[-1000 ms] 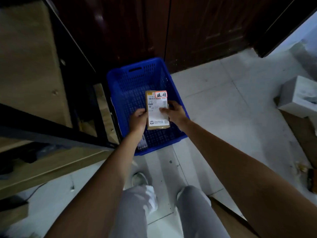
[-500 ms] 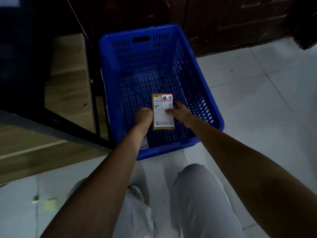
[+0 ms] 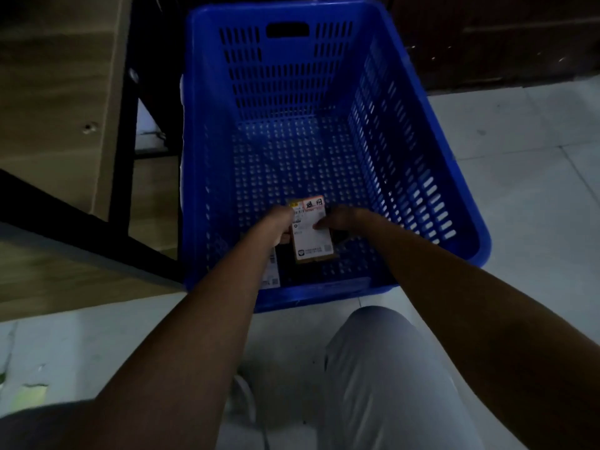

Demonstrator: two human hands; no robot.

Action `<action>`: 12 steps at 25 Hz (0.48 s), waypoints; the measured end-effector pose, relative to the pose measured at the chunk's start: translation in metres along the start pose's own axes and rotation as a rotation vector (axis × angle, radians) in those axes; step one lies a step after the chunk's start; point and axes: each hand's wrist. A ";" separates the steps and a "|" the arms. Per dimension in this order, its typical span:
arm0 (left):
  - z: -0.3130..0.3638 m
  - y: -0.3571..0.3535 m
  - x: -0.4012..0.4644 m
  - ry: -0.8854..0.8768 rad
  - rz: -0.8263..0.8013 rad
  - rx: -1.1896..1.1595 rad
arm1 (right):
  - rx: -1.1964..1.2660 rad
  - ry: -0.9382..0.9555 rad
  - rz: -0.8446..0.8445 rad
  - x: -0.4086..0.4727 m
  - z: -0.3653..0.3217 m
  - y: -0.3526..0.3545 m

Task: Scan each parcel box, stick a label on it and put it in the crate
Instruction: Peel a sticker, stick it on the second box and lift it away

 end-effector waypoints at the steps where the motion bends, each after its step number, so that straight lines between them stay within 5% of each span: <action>1: -0.002 0.000 0.007 0.008 -0.007 0.010 | -0.039 -0.008 -0.037 0.004 -0.001 -0.004; 12: -0.015 -0.002 0.037 0.196 -0.065 0.283 | 0.011 -0.374 -0.353 0.025 0.012 -0.033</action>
Point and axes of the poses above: each hand's wrist, its own x-axis towards the middle knuckle, its own y-axis out of the back of the hand, z = x × y, and after that the axes turned 15 degrees about y, right-handed
